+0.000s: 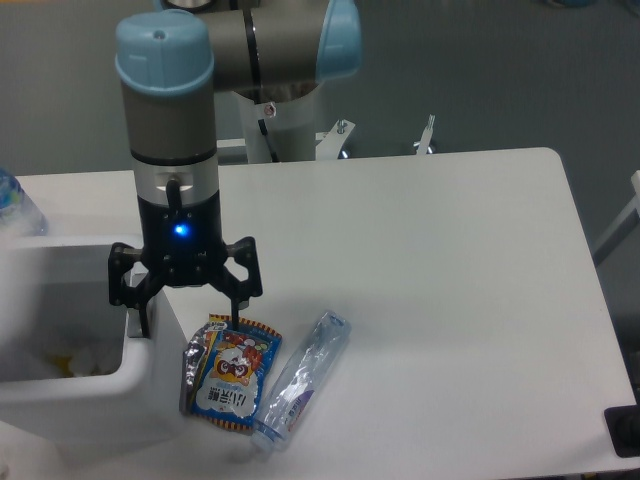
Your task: Open the trash can
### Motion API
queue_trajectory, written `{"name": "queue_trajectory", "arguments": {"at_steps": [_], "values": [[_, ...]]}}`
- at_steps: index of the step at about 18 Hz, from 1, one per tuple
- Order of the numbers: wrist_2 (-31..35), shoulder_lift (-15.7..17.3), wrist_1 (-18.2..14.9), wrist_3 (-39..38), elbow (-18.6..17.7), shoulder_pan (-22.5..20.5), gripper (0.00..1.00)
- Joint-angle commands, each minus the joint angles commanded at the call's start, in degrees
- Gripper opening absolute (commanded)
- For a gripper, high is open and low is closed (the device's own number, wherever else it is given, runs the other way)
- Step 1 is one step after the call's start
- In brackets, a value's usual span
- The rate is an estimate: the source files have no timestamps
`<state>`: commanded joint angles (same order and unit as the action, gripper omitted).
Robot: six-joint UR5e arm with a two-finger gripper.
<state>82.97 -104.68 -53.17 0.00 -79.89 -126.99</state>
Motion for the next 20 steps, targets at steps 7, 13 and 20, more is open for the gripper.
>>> {"name": "queue_trajectory", "arguments": {"at_steps": [7,13,20], "values": [[1.3,0.5,-0.4,1.4,1.1,-4.9,1.00],[10.7,1.0,-4.5,20.0,-0.3,-6.3,1.00],[14.6,1.1,-7.5,33.0,-1.5,-9.1,1.00]]}}
